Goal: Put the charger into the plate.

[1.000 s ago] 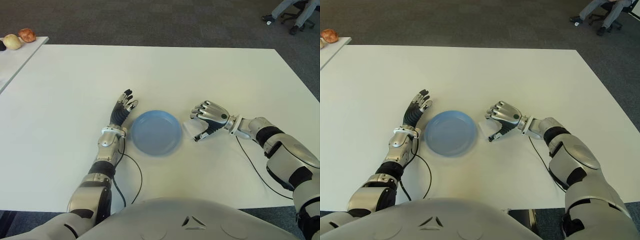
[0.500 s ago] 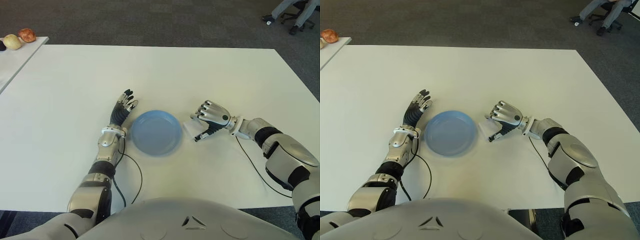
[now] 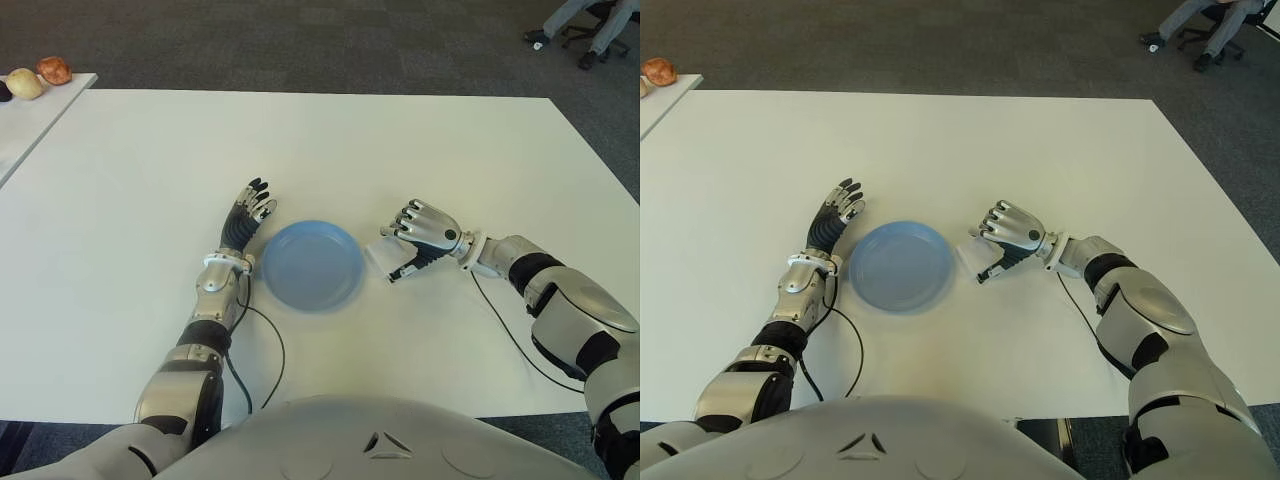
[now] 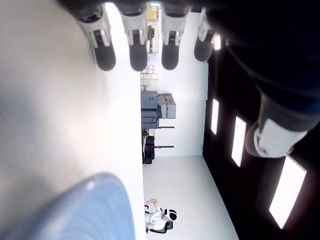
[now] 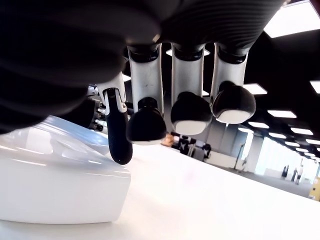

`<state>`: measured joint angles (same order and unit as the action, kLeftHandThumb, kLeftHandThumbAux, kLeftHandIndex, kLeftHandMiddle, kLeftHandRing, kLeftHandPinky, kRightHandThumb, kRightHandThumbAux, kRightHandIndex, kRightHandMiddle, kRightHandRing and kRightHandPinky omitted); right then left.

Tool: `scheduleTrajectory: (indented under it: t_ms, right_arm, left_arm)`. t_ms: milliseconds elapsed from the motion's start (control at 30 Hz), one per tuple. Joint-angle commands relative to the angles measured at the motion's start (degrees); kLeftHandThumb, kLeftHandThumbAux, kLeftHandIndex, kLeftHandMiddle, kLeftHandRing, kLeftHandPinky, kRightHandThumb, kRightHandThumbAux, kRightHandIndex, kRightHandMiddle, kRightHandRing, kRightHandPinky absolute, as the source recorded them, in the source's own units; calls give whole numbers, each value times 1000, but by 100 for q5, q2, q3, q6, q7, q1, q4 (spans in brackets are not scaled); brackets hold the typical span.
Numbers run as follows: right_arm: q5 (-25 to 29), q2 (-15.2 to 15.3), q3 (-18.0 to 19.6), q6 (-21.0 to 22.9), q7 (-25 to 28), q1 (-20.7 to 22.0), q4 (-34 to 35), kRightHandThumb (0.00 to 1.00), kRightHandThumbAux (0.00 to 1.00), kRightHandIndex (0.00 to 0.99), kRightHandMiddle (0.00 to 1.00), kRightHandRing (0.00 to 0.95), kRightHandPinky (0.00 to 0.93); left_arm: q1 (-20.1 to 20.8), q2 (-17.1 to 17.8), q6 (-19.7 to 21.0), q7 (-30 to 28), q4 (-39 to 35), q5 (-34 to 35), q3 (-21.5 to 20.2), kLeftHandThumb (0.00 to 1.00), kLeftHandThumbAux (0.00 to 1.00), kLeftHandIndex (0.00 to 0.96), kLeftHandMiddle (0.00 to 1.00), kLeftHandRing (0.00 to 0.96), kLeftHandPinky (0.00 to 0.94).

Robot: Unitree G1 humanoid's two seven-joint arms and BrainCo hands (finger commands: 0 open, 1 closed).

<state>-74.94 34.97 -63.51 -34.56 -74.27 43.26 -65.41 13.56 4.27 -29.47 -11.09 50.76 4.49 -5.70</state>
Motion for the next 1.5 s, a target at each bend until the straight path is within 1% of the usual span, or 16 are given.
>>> scheduleTrajectory:
  t_ms: [33,267,367,567,733,767,833,900,1067,1200,1500]
  right_arm:
    - [0,28,101,132,245,65,202,720,711,440,883,873,880]
    - [340,85,528,-197,588,180,750,721,711,440,874,866,872]
    - [601,112,844,-410,954,240,1280,722,711,440,876,869,880]
    - [989,310,1383,-624,1731,78,2324,725,711,440,876,871,883]
    - [1235,380,1744,-737,2264,-29,2780,727,710,440,877,874,886]
    - [1299,364,1821,-746,2384,-44,2868,727,710,440,877,874,886]
    - [1536,227,2038,-753,2760,-30,3155,730,710,440,877,875,886]
    - [1645,155,2186,-753,2990,-55,3324,732,710,440,876,875,885]
    - [1721,76,2392,-767,3302,-148,3503,734,710,440,874,874,884]
    - [1688,-34,2471,-748,3521,-185,3663,736,709,441,873,873,884]
    - [1498,-139,2532,-722,3702,-251,3894,738,709,441,870,875,886]
  left_arm:
    - [-293,-85,386,-5,432,-69,59,0,539,81,126,128,157]
    - [-256,-91,378,-32,489,-47,44,0,543,87,134,137,168]
    - [-228,-92,372,-28,535,-51,42,0,542,85,134,136,163]
    - [-199,-92,378,-7,576,-57,39,0,545,83,134,137,165]
    - [-166,-92,356,-2,634,-72,43,0,543,81,133,136,164]
    - [-167,-90,349,-3,638,-77,47,0,543,80,133,136,163]
    - [-143,-94,338,9,682,-88,51,0,545,76,130,133,160]
    - [-126,-99,325,13,715,-90,52,0,546,77,130,133,159]
    - [-103,-103,298,-9,767,-75,43,0,546,77,126,128,151]
    - [-88,-114,281,-1,800,-66,35,0,544,76,126,128,154]
    - [-85,-139,264,49,806,-92,46,0,540,76,124,126,153]
